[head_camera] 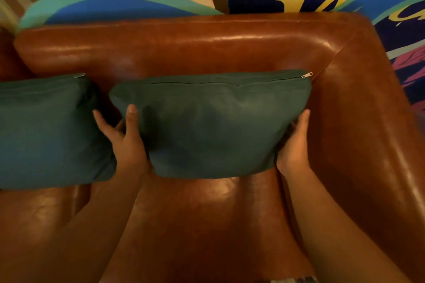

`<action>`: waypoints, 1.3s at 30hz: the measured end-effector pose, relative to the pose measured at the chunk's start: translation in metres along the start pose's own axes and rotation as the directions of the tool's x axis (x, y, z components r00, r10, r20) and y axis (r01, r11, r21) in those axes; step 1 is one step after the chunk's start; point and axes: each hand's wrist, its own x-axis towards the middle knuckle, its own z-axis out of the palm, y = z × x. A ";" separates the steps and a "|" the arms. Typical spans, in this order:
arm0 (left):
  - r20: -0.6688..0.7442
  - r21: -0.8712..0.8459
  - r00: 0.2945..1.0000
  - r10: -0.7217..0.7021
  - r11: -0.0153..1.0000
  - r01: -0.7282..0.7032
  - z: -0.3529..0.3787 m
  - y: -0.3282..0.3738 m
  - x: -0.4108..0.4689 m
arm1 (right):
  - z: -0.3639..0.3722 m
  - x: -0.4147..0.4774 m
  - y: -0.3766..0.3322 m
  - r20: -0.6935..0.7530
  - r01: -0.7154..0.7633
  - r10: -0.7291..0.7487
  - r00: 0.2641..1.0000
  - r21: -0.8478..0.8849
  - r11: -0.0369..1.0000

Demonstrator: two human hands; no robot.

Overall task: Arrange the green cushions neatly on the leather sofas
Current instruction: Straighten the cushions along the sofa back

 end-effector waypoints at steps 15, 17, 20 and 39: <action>0.159 -0.059 0.936 -0.313 0.944 0.325 -0.025 -0.072 -0.017 | -0.031 -0.006 0.072 -0.165 -0.186 0.192 0.967 0.051 0.981; 0.222 -0.008 0.934 -0.278 0.958 0.287 -0.016 -0.081 -0.025 | -0.030 -0.002 0.092 -0.159 -0.291 0.296 0.942 0.055 0.955; 0.206 0.039 0.949 -0.240 0.971 0.237 0.007 -0.081 -0.016 | -0.023 0.013 0.105 -0.159 -0.292 0.295 0.942 0.046 0.955; 0.298 0.311 0.954 -0.019 0.947 -0.079 -0.022 -0.114 -0.030 | -0.034 -0.029 0.119 0.021 0.265 -0.328 0.944 -0.638 0.723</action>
